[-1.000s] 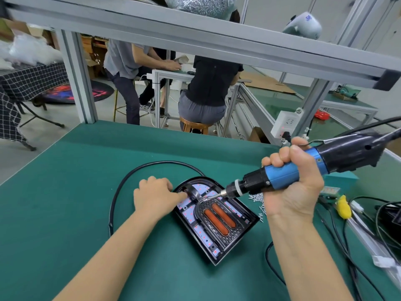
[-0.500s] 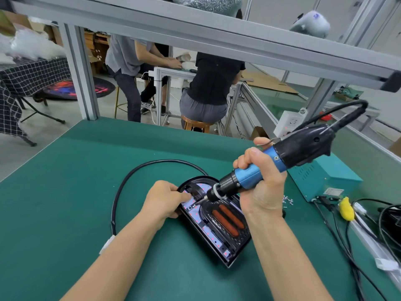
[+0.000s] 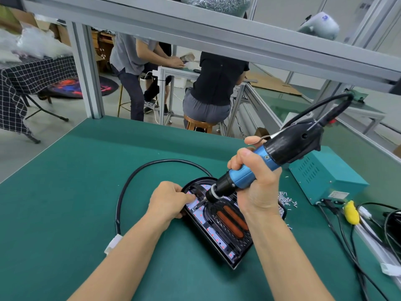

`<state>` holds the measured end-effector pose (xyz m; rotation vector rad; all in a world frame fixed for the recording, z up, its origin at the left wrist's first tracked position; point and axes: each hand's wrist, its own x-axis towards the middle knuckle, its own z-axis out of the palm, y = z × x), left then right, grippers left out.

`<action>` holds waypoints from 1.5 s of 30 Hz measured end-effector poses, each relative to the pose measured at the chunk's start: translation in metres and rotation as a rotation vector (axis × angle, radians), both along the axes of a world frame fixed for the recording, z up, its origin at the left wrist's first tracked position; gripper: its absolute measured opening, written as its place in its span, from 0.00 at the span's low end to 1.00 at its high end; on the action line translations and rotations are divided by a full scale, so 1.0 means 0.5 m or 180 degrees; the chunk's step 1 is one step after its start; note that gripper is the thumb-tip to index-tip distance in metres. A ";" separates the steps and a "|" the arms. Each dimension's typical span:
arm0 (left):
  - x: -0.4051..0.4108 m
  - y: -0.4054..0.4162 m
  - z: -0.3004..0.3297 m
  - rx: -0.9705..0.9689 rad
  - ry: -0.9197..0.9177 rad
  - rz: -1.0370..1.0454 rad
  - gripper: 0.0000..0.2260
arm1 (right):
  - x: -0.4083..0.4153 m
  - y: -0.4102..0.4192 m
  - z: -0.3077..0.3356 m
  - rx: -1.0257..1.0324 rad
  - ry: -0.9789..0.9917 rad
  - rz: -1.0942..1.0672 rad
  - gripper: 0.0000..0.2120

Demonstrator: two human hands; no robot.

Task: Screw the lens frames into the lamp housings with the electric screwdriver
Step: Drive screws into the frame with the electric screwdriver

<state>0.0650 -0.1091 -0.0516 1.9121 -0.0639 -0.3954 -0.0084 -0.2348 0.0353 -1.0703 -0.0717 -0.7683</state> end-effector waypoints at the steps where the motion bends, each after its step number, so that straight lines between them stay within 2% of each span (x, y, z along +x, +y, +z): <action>1: 0.000 -0.001 0.000 0.0013 -0.0008 0.0018 0.13 | 0.001 0.004 -0.002 0.0029 -0.0011 0.0062 0.10; 6: -0.004 -0.001 0.004 0.0091 -0.0010 0.0088 0.16 | 0.002 0.020 -0.018 -0.0208 0.0023 0.0084 0.10; 11: -0.008 0.000 0.008 0.0127 -0.0009 0.0122 0.22 | 0.000 0.007 -0.012 -0.0101 -0.0038 0.0037 0.10; 17: -0.010 0.001 0.011 0.0228 -0.0032 0.0063 0.16 | -0.004 -0.005 -0.005 -0.0188 -0.0083 -0.0013 0.12; 21: -0.023 0.005 0.032 0.0880 -0.0548 0.0048 0.06 | -0.006 -0.005 -0.002 -0.0137 -0.0116 0.0028 0.13; 24: -0.031 0.008 0.048 0.1492 -0.0991 -0.0069 0.06 | -0.010 -0.008 0.000 -0.0125 -0.0103 0.0010 0.11; 26: -0.037 0.011 0.056 0.1662 -0.1217 -0.0119 0.06 | -0.010 -0.008 -0.001 -0.0094 -0.0083 -0.0001 0.10; 29: -0.045 0.021 0.067 0.1610 -0.1424 -0.0214 0.04 | -0.008 -0.004 -0.003 -0.0070 -0.0066 -0.0020 0.10; 35: -0.052 0.028 0.082 0.1234 -0.1086 -0.0871 0.07 | -0.007 -0.004 -0.005 0.0036 -0.0067 -0.0005 0.10; 40: -0.055 0.033 0.082 0.1157 -0.1156 -0.0861 0.09 | -0.008 -0.012 0.003 0.0033 -0.0119 -0.0035 0.11; 45: -0.058 0.034 0.072 0.0757 -0.1275 -0.0734 0.10 | -0.010 -0.017 0.009 0.0122 -0.0137 -0.0059 0.10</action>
